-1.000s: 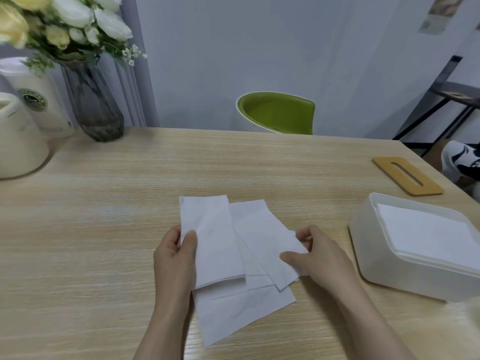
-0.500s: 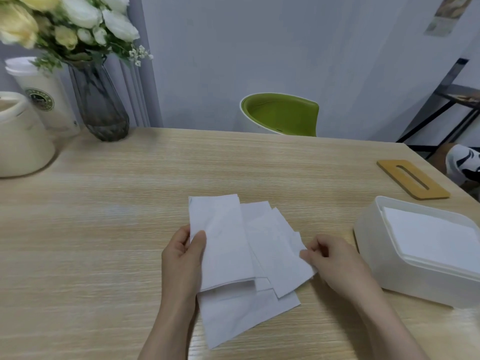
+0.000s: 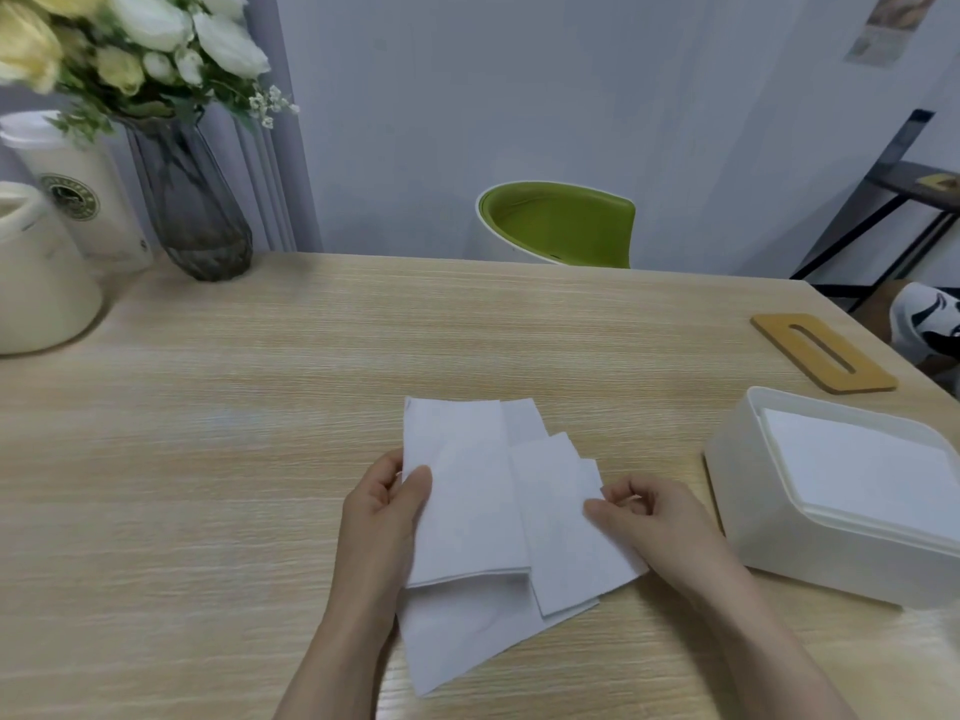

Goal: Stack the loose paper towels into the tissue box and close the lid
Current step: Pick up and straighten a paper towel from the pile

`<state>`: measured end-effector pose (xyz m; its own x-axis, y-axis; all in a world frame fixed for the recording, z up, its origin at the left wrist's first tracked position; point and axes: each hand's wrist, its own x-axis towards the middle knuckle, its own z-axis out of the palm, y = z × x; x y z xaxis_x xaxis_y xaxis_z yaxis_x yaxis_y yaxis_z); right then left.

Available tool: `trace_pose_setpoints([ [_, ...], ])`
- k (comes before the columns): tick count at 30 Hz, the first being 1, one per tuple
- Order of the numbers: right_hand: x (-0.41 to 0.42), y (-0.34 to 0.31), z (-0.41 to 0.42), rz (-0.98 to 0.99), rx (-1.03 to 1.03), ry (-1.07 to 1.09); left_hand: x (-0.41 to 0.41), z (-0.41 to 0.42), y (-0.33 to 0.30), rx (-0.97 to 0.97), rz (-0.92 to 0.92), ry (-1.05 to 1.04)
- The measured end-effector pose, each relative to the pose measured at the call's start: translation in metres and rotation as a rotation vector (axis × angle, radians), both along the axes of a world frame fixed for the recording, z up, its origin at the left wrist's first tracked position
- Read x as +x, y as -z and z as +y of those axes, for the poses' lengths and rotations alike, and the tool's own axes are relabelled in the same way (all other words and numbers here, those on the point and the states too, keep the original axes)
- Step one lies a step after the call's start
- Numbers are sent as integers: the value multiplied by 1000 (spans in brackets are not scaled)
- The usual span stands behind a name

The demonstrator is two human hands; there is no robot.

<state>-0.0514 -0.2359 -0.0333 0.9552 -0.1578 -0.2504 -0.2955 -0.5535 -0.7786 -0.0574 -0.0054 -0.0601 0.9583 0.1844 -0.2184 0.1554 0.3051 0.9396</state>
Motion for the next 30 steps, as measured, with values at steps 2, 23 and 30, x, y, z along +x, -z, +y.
trace_pose_setpoints([
  [2, 3, 6, 1, -32, 20, 25, 0, 0, 1, -4, -4, -3],
  [23, -17, -9, 51, -181, 567, 142, 2, -1, 3, 44, 1, -4],
  [30, -12, -1, 76, -219, 485, 74, 1, -3, -2, -14, 29, 9],
])
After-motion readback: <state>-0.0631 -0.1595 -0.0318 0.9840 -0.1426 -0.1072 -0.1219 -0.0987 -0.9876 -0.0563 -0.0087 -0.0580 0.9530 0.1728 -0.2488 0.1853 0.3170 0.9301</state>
